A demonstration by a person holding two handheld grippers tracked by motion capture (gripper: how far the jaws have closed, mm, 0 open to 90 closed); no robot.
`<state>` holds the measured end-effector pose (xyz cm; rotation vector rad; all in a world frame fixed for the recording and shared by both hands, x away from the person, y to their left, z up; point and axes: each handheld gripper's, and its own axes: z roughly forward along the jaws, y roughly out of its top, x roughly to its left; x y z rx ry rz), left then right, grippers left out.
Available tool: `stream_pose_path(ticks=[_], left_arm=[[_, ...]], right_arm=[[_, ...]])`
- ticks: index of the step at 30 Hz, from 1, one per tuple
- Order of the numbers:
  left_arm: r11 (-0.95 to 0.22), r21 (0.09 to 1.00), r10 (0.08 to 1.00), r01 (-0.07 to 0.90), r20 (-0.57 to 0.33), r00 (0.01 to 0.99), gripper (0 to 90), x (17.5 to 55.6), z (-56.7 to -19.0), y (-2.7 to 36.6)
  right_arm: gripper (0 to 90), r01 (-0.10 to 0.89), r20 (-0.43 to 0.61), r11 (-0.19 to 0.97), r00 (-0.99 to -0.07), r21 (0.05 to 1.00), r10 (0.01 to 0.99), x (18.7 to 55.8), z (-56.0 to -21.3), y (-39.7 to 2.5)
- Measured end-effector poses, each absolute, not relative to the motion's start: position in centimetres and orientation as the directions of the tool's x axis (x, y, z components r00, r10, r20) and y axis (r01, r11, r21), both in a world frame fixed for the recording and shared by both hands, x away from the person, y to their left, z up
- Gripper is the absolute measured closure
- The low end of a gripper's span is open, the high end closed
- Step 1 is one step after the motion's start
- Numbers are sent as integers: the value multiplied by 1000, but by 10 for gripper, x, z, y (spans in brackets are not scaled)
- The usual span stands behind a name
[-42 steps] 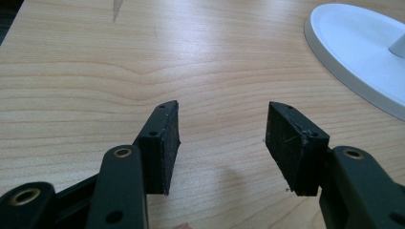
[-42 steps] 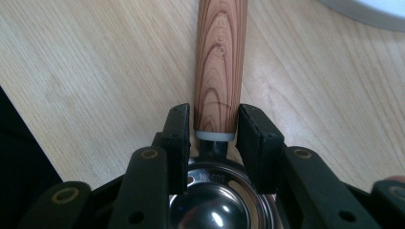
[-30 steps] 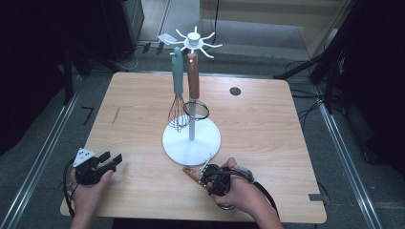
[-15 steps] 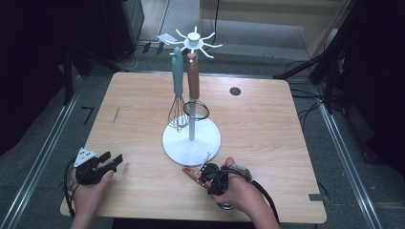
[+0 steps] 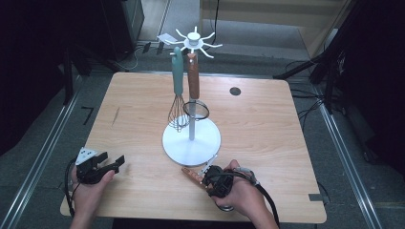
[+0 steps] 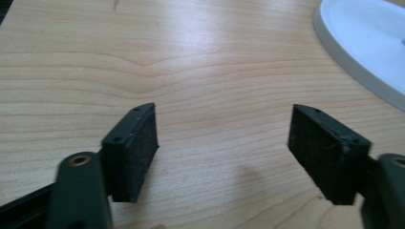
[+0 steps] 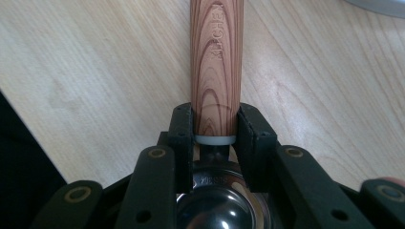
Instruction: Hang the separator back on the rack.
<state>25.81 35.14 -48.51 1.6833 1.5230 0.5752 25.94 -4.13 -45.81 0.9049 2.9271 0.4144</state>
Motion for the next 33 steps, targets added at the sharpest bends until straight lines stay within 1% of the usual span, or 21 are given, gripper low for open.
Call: stream_pose_path(ticks=[4,7,10,22,29,33], left_arm=[[20,785,973,619,-158,169,174,258,-485,351],[26,783,974,622,-160,162,144,259,-485,352],[30,782,974,623,-162,156,138,259,-485,352],[19,782,974,623,-156,166,123,259,-485,351],[32,780,973,624,-168,159,123,258,-485,352],[36,778,973,627,-170,156,123,259,-485,353]], right_arm=[[712,553,60,766,-821,329,567,259,-453,-49],[713,562,81,736,-812,378,578,259,-449,-56],[713,561,103,709,-809,428,578,261,-445,-62],[714,546,126,572,-781,612,612,263,-442,-78],[714,555,181,437,-740,708,648,268,-442,-93],[714,573,215,362,-703,735,678,273,-443,-104]])
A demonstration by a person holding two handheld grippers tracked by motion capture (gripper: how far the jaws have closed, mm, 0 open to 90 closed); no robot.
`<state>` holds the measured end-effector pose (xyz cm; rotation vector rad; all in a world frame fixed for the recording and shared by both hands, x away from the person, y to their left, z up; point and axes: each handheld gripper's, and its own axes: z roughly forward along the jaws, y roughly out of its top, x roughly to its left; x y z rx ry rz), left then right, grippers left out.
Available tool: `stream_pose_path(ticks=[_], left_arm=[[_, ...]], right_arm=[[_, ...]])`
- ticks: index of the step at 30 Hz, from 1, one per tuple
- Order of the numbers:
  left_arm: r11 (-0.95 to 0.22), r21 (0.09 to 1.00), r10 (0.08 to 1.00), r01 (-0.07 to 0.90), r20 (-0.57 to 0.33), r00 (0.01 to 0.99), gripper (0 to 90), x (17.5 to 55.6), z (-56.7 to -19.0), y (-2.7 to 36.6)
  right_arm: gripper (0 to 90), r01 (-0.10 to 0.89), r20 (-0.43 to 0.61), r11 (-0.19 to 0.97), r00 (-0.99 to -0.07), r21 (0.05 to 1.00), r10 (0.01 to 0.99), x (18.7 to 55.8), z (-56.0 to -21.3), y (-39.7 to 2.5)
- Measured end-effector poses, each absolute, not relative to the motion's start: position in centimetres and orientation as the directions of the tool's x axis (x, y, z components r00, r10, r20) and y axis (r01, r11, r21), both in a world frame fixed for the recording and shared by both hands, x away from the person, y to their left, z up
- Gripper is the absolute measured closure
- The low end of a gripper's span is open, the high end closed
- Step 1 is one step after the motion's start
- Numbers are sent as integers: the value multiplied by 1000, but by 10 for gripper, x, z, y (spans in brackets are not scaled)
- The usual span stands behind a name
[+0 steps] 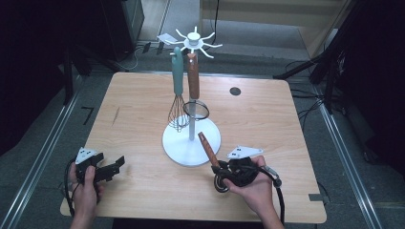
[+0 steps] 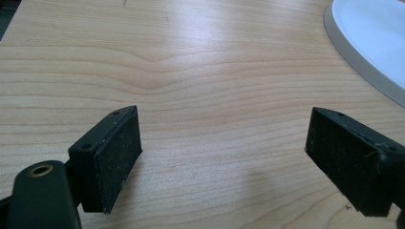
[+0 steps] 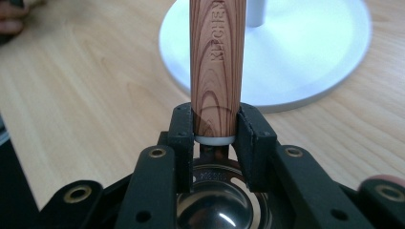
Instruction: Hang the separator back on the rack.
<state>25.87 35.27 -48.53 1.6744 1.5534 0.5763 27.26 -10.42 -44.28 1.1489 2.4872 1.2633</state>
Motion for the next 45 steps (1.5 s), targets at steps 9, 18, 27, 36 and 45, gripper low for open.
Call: stream_pose_path(ticks=[9,18,27,36,45], left_arm=[[52,784,972,619,-181,147,114,258,-485,354],[31,802,975,596,-155,158,103,256,-485,352],[36,800,974,598,-162,159,103,255,-485,352],[37,802,974,596,-163,158,101,254,-485,352],[34,801,973,597,-162,161,101,254,-485,352]], right_arm=[[714,562,244,241,-652,791,718,276,-440,-120],[713,518,243,174,-638,837,731,275,-432,-128],[714,479,235,142,-642,866,729,273,-423,-131],[714,426,214,109,-641,898,737,272,-409,-133],[713,364,193,80,-653,928,732,271,-386,-135]])
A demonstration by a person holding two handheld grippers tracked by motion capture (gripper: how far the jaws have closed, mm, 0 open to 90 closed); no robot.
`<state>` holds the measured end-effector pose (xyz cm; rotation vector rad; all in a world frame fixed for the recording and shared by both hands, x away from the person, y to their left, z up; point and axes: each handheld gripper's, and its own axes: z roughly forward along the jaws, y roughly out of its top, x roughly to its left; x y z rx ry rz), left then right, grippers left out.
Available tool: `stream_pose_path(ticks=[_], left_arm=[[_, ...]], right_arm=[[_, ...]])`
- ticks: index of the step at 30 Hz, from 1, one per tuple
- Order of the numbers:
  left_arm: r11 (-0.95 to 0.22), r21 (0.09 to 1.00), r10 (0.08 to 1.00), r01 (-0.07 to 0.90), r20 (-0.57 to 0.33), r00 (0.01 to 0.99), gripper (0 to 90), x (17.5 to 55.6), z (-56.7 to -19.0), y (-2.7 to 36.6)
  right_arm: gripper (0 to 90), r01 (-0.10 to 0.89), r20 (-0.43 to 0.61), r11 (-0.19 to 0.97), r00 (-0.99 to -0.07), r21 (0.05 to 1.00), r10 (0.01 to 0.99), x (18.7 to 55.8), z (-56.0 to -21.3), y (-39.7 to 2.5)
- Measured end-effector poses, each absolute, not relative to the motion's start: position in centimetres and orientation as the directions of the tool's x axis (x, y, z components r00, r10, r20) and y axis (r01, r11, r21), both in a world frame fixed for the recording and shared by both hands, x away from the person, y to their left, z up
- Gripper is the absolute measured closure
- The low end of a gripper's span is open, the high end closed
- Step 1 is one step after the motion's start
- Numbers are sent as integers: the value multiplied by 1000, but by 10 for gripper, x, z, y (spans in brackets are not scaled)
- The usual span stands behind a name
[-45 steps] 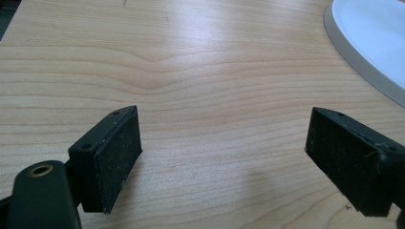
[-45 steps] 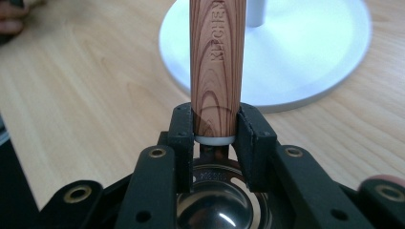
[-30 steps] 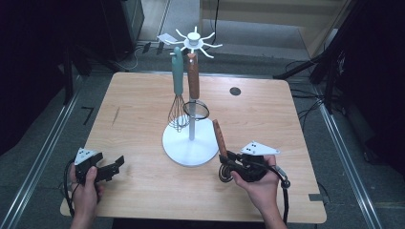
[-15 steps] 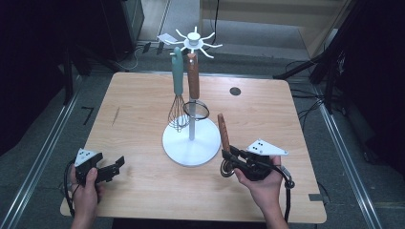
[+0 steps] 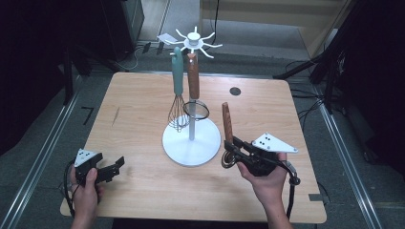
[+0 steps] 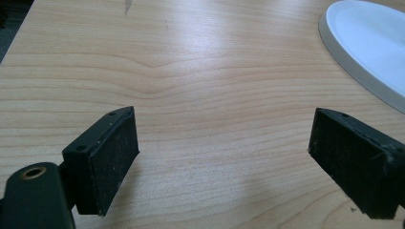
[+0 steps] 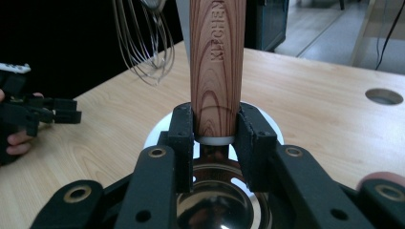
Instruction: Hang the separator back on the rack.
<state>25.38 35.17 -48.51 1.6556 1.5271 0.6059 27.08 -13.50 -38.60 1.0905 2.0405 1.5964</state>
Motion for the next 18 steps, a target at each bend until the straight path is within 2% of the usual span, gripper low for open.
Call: stream_pose_path(ticks=[18], left_arm=[[29,798,974,601,-159,164,100,254,-485,351]], right_arm=[[713,277,168,35,-673,960,721,275,-354,-126]])
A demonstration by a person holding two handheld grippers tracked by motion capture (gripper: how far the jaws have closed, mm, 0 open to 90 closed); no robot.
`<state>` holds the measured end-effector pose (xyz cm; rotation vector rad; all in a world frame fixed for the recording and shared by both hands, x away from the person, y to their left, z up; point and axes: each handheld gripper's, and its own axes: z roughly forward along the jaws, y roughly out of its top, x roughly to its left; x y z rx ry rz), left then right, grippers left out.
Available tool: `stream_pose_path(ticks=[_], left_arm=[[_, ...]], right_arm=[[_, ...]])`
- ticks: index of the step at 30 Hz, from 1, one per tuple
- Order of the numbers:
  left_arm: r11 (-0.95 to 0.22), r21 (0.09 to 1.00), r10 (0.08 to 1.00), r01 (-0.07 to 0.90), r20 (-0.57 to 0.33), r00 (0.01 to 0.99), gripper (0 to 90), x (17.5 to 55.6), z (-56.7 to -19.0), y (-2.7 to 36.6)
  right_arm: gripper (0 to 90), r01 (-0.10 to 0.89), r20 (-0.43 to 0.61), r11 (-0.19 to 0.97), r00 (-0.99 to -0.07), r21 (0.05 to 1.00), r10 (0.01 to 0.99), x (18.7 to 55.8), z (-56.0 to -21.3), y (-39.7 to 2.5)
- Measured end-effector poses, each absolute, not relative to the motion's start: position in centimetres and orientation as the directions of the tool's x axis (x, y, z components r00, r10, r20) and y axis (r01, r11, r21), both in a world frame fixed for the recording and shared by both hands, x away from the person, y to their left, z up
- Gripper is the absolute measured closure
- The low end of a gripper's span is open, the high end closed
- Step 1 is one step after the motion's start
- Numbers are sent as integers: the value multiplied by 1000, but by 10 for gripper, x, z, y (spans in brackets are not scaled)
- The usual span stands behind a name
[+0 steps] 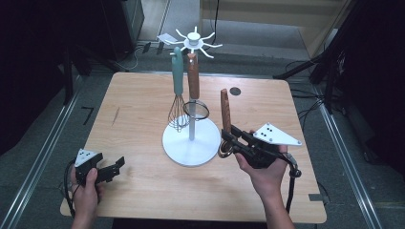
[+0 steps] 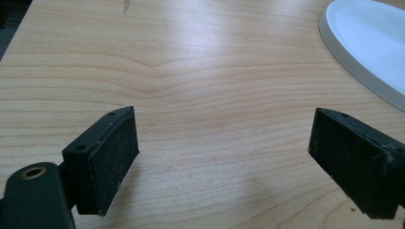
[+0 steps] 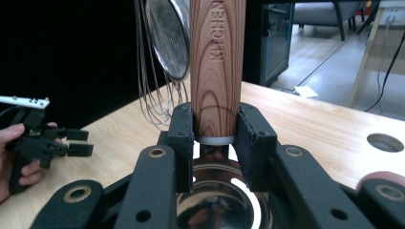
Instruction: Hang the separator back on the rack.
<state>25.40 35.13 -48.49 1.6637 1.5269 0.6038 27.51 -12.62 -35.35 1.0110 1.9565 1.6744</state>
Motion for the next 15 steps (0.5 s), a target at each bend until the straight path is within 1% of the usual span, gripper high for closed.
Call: stream_pose_path(ticks=[15], left_arm=[[31,797,973,603,-161,163,100,255,-485,351]], right_arm=[[713,225,133,32,-678,974,723,282,-337,-117]])
